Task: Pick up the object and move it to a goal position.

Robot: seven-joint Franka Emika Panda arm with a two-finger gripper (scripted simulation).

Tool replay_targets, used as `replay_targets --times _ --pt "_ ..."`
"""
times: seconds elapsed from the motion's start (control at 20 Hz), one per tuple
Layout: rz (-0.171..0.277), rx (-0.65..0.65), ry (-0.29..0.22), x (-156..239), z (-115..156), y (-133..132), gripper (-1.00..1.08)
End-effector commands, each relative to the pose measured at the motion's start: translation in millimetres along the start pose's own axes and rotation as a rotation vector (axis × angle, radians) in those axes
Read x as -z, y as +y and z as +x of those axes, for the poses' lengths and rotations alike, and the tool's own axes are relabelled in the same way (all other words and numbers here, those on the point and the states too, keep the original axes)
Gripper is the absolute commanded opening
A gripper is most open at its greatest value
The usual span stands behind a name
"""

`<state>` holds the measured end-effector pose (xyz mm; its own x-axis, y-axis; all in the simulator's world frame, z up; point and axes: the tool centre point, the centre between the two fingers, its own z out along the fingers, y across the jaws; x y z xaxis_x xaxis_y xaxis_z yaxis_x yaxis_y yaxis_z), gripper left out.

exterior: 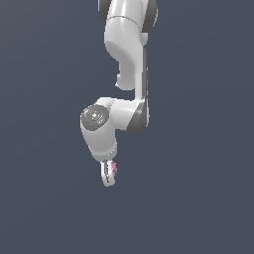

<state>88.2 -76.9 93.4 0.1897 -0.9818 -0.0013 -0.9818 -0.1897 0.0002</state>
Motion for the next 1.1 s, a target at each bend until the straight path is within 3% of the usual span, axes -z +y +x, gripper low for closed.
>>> replay_targets --times 0.0,1.05 --pt "0.0 -0.016 0.001 -1 1 -1 1.0" --pt "0.0 -0.019 0.001 -51 2 -1 1.0"
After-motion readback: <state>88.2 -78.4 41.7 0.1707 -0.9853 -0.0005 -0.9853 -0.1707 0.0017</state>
